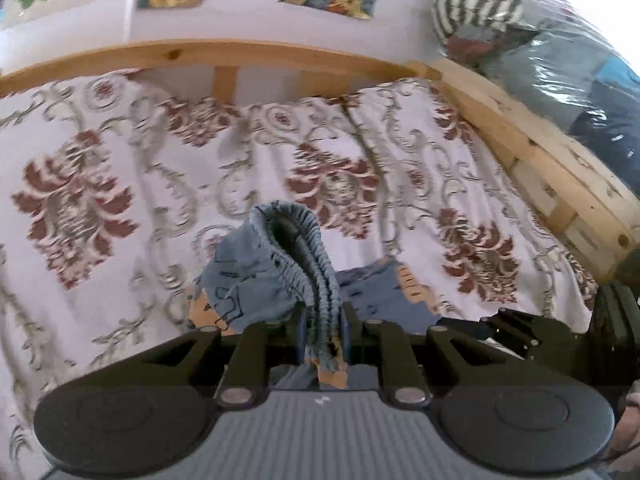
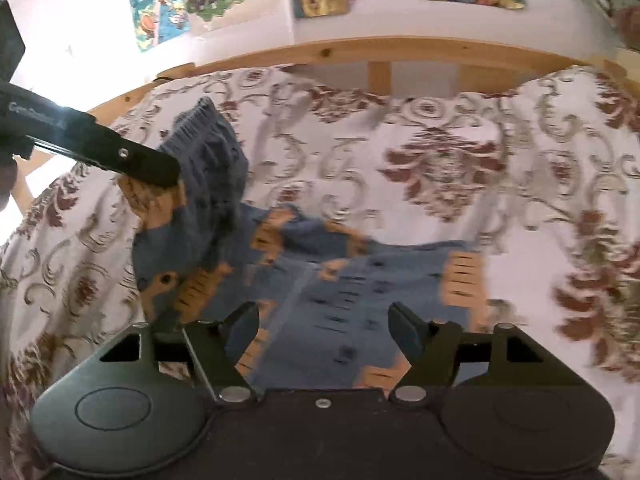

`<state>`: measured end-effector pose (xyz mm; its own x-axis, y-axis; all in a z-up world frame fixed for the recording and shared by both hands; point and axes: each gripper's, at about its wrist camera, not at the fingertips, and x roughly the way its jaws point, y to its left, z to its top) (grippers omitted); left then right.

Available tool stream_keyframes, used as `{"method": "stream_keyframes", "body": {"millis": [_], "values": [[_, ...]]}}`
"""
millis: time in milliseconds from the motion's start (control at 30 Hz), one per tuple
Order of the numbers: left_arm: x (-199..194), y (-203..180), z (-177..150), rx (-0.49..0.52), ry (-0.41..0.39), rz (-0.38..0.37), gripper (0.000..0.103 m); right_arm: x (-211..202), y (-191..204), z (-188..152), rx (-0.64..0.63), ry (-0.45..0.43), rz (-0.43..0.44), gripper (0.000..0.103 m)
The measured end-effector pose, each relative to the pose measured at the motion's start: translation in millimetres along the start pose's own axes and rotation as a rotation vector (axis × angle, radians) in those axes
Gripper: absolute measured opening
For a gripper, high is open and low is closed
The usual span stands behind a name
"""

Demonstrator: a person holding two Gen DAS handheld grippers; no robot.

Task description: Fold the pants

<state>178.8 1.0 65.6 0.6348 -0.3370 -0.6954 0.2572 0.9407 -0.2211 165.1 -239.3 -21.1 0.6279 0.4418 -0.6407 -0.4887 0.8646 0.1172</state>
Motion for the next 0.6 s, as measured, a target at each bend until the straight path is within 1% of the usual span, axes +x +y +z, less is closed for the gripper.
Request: {"method": "stream_keyframes", "body": {"millis": [167, 267, 333, 367, 433, 467, 533, 600], "values": [[19.3, -36.4, 8.1, 0.039, 0.019, -0.026, 0.018, -13.3, -33.2, -2.5, -0.007, -0.019, -0.058, 0.074], [36.7, -58.2, 11.8, 0.056, 0.030, -0.046, 0.018, -21.4, -54.7, -3.5, 0.015, -0.039, -0.088, 0.074], [51.8, -72.8, 13.6, 0.074, 0.043, -0.060, 0.018, -27.9, -71.5, -3.3, 0.040, -0.054, -0.107, 0.076], [59.0, -79.6, 13.8, 0.086, 0.046, -0.061, 0.018, -30.1, -79.0, -3.1, 0.048, -0.058, -0.110, 0.080], [73.9, -93.0, 11.9, 0.109, 0.058, -0.071, 0.018, -33.5, -97.7, -0.7, 0.073, -0.067, -0.122, 0.080], [80.5, -98.0, 10.7, 0.117, 0.064, -0.077, 0.018, -34.3, -107.4, 1.4, 0.096, -0.067, -0.121, 0.080], [95.3, -108.3, 6.0, 0.133, 0.081, -0.086, 0.018, -33.9, -126.5, 7.7, 0.149, -0.059, -0.086, 0.080], [108.7, -118.2, -1.0, 0.161, 0.093, -0.078, 0.018, -28.8, -146.8, 15.6, 0.222, -0.036, 0.006, 0.080]]}}
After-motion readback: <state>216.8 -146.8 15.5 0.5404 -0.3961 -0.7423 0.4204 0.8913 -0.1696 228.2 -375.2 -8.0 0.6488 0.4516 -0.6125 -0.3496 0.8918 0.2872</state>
